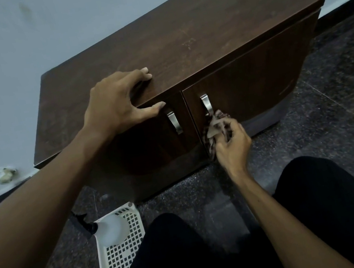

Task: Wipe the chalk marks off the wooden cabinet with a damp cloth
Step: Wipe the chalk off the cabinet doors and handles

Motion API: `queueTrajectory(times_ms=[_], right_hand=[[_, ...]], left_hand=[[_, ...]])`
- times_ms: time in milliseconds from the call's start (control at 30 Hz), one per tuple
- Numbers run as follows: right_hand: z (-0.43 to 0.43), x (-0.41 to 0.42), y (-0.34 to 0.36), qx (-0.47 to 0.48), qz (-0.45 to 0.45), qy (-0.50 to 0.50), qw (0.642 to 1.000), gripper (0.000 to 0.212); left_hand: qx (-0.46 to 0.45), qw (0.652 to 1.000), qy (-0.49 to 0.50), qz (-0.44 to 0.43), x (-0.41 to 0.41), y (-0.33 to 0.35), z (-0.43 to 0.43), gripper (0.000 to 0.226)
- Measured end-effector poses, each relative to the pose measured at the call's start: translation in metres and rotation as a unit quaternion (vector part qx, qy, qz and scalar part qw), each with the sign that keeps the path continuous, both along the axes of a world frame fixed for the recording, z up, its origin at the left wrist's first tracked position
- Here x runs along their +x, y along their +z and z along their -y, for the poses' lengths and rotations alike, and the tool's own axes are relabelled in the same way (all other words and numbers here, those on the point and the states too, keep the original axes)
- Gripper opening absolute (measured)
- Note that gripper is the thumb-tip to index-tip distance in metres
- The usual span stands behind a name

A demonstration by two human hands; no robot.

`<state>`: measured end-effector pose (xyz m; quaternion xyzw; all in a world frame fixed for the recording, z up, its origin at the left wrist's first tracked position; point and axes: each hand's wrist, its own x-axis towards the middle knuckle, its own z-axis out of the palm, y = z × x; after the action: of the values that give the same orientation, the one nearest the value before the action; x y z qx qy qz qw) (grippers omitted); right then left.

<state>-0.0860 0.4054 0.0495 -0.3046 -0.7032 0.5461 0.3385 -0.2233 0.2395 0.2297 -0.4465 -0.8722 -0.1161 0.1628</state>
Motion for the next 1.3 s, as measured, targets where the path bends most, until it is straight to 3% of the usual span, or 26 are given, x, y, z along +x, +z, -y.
queueTrajectory(times_ms=[133, 367, 500, 633, 833, 933, 1100, 1300], right_hand=[[0.026, 0.001, -0.004, -0.054, 0.012, 0.051, 0.997, 0.031], [0.055, -0.007, 0.016, -0.168, -0.055, 0.088, 0.98, 0.024], [0.054, -0.006, 0.033, -0.096, -0.078, 0.057, 0.991, 0.031], [0.047, -0.014, 0.049, 0.054, -0.108, 0.067, 0.99, 0.03], [0.043, -0.011, 0.035, 0.139, -0.008, 0.091, 0.986, 0.03], [0.041, -0.009, 0.031, 0.124, 0.016, 0.097, 0.987, 0.027], [0.041, -0.013, 0.056, 0.054, -0.027, 0.085, 0.995, 0.018], [0.041, -0.008, 0.037, 0.145, 0.001, 0.098, 0.985, 0.027]], left_hand=[[0.0, 1.0, 0.0, -0.001, 0.001, 0.0, -0.001, 0.063], [-0.003, 1.0, 0.003, 0.003, 0.0, 0.0, 0.0, 0.064], [-0.001, 1.0, 0.004, 0.004, 0.001, 0.0, 0.0, 0.064], [-0.003, 1.0, 0.005, 0.006, -0.001, 0.0, -0.001, 0.064], [-0.005, 1.0, 0.005, 0.007, -0.001, 0.0, -0.001, 0.064], [-0.007, 1.0, 0.007, 0.008, -0.001, -0.001, -0.001, 0.064], [-0.007, 1.0, 0.008, 0.005, -0.001, 0.0, -0.001, 0.064], [-0.017, 1.0, 0.008, 0.006, -0.001, 0.001, -0.001, 0.064]])
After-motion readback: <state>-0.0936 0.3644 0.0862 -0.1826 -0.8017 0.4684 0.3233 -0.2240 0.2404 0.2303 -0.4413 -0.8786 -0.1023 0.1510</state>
